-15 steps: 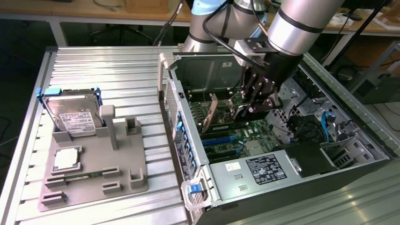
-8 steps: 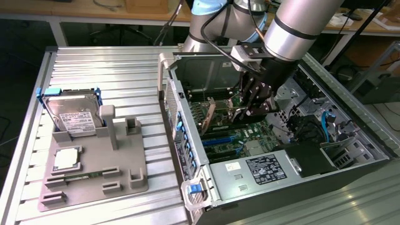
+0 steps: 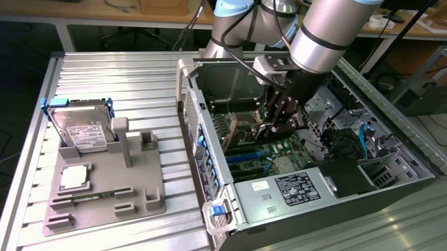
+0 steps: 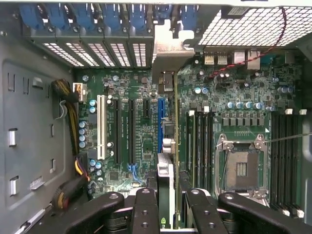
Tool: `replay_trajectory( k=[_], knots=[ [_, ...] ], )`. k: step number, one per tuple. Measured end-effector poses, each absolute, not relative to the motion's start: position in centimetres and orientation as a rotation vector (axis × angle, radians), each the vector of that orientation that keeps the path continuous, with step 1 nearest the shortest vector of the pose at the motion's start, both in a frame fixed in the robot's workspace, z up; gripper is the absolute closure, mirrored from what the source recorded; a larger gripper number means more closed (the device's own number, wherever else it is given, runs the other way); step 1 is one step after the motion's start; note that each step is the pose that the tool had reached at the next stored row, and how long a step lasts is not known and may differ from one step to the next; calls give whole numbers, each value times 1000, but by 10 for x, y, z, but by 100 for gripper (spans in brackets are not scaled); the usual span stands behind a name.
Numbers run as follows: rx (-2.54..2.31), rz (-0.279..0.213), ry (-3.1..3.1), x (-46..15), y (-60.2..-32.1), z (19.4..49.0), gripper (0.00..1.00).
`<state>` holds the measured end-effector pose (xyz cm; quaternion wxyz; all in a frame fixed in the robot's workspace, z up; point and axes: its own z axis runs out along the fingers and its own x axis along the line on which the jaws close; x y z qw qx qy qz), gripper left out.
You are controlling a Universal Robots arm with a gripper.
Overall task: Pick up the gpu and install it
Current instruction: 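Insert the gpu into the slot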
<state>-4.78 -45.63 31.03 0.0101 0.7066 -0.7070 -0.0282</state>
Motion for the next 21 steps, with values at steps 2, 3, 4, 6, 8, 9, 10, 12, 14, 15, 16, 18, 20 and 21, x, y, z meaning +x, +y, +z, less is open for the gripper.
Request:
replay_trajectory(
  k=[2,3,4,6,8,9,10,12,14,15,16,18,20,21],
  knots=[
    [2206,-88,-2207,-50,-456,307,73],
    [2206,-88,-2207,-51,-456,305,73],
    [2206,-88,-2207,-52,-456,303,73],
    [2206,-88,-2207,-53,-456,300,73],
    [2206,-88,-2207,-55,-456,296,73],
    [2206,-88,-2207,-56,-456,295,73],
    [2206,-88,-2207,-57,-456,293,73],
    [2206,-88,-2207,-58,-456,290,73],
    [2206,-88,-2207,-60,-456,287,73],
    [2206,-88,-2207,-61,-456,286,73],
    [2206,-88,-2207,-62,-456,284,73],
    [2206,-88,-2207,-64,-456,281,73],
    [2206,-88,-2207,-65,-456,279,73],
    [2206,-88,-2207,-65,-456,278,73]
  ],
)
